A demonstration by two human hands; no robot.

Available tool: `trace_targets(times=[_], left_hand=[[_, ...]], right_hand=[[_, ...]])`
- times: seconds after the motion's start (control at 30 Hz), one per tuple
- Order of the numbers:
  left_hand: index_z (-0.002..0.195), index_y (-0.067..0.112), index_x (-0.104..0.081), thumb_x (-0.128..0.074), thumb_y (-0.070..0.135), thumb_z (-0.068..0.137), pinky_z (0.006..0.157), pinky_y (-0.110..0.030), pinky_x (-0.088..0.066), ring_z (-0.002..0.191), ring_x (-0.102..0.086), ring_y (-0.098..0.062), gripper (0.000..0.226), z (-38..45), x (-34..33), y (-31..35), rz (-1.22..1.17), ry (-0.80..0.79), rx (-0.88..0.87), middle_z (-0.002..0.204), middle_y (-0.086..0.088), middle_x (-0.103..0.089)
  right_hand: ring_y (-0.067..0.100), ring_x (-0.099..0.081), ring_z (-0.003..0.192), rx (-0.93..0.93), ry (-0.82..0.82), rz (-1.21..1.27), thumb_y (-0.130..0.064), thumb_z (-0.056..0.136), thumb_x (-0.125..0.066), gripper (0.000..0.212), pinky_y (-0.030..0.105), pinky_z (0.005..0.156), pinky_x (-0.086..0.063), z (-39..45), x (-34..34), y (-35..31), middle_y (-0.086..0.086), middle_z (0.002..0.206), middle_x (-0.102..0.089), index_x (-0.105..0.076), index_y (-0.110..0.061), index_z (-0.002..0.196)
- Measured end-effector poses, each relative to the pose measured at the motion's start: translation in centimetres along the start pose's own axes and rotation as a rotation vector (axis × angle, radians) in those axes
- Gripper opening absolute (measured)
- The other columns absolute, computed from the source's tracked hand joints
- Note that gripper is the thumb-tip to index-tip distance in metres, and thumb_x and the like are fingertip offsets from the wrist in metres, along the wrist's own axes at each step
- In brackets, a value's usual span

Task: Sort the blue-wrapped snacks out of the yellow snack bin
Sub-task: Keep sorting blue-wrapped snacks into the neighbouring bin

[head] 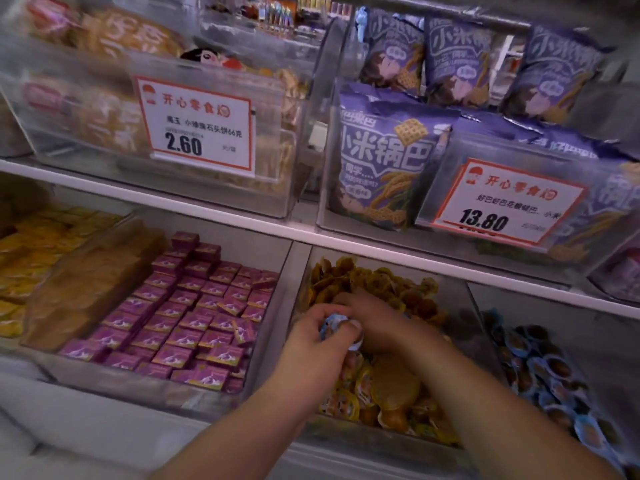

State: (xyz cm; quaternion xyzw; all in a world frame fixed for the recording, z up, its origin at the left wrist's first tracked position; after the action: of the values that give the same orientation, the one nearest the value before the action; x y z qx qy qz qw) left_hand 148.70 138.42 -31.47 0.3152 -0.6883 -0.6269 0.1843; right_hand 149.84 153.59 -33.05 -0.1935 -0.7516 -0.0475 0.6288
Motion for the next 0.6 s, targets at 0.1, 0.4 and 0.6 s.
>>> trace_targets(times=[0.1,0.4,0.6], left_hand=[[0.101,0.024,-0.067,-0.066,0.020,0.092,0.056,-0.027,-0.052,0.062,-0.065,-0.018,0.010,0.2,0.0,-0.2,-0.009,0.046,-0.006,0.082,-0.005,-0.069],[0.098,0.033,-0.066,-0.067,0.024,0.093,0.068,-0.034,-0.056,0.072,-0.066,-0.014,0.010,0.3,0.1,-0.7,0.042,0.020,-0.141,0.086,0.004,-0.069],[0.112,0.051,-0.053,-0.063,0.029,0.091,0.078,-0.007,-0.044,0.097,-0.061,0.005,0.032,-2.3,-3.1,1.5,0.446,-0.013,-0.695,0.106,0.024,-0.061]], right_hand=[[0.025,-0.061,0.100,0.001,-0.003,0.051,-0.030,0.082,-0.073,0.033,0.028,0.074,-0.045,-0.5,0.2,-0.3,0.008,0.110,-0.064,-0.059,-0.015,0.109],[0.010,-0.065,0.092,-0.243,0.664,0.667,-0.018,0.092,-0.067,0.016,0.018,0.082,-0.052,-8.7,4.5,0.8,-0.008,0.100,-0.070,-0.071,-0.024,0.107],[0.028,-0.071,0.073,-0.347,0.472,1.978,-0.022,0.097,-0.055,0.028,0.039,0.057,-0.057,-15.0,1.5,-1.7,0.018,0.091,-0.072,-0.071,0.000,0.104]])
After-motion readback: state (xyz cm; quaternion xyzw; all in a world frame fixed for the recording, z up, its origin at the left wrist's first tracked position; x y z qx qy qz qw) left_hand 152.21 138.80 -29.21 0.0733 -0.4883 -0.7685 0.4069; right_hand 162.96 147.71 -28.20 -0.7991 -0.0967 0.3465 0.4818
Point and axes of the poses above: each hand's wrist, its own z-axis towards the middle knuckle, its own x-axis out of the back of the hand, y = z × x, the point moved 4 cm from there along z, towards the middle knuckle
